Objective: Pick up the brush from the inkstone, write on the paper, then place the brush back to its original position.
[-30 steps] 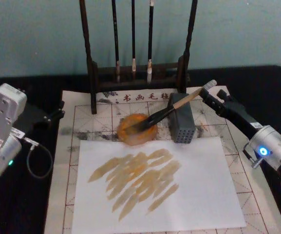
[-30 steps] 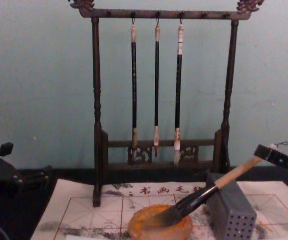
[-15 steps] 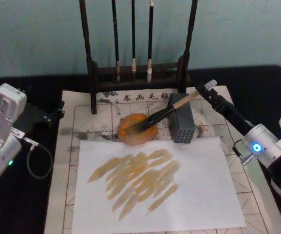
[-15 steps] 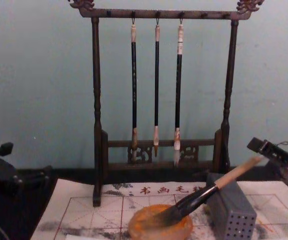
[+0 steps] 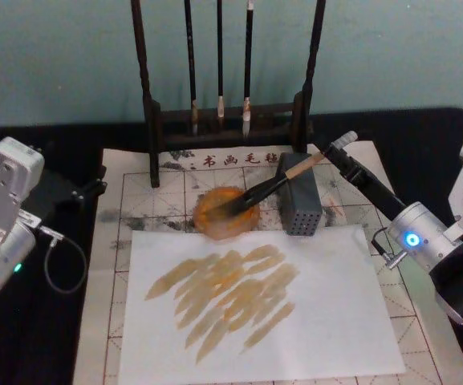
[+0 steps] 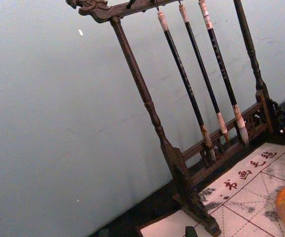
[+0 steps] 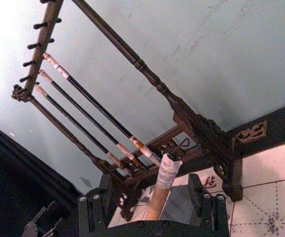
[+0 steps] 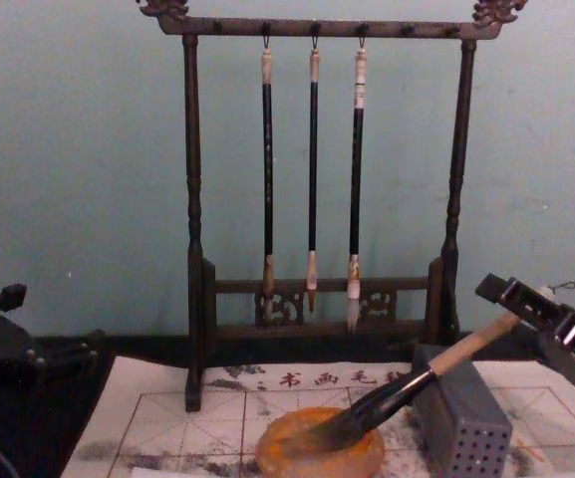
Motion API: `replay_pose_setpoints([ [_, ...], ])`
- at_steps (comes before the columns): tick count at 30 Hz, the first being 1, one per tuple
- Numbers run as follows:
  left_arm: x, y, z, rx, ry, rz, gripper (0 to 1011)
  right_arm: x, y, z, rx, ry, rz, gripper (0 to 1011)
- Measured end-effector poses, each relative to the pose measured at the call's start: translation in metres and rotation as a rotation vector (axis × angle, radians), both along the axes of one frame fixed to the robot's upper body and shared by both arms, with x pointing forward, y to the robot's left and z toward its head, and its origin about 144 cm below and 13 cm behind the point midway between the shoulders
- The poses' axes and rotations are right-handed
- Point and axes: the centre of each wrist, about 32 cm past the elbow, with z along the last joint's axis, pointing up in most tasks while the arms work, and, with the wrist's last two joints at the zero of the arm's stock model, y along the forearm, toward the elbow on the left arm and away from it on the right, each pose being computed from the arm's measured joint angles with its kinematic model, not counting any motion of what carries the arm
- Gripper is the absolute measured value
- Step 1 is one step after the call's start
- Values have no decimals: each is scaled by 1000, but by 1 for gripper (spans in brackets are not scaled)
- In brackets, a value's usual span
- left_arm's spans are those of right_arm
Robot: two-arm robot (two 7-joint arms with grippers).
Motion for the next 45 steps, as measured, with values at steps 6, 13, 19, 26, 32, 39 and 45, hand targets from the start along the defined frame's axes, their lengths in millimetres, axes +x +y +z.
replay_pose_setpoints([
  [6,0,0,0,0,0,0,1001,1,1,-2,9,6,4,1002],
  [13,0,0,0,0,0,0,1001,2,1,-4,18,7,4,1002],
  [19,0,0,0,0,0,0,1001,3,1,-5,26,3,0,1002],
  [26,0,0,0,0,0,0,1001,4,1,-5,27,2,-1,1003],
  [32,0,0,0,0,0,0,1001,3,1,-4,27,2,-1,1003],
  [39,0,0,0,0,0,0,1001,3,1,-5,26,2,-1,1002],
  [45,0,0,0,0,0,0,1001,3,1,-5,25,3,-1,1002],
])
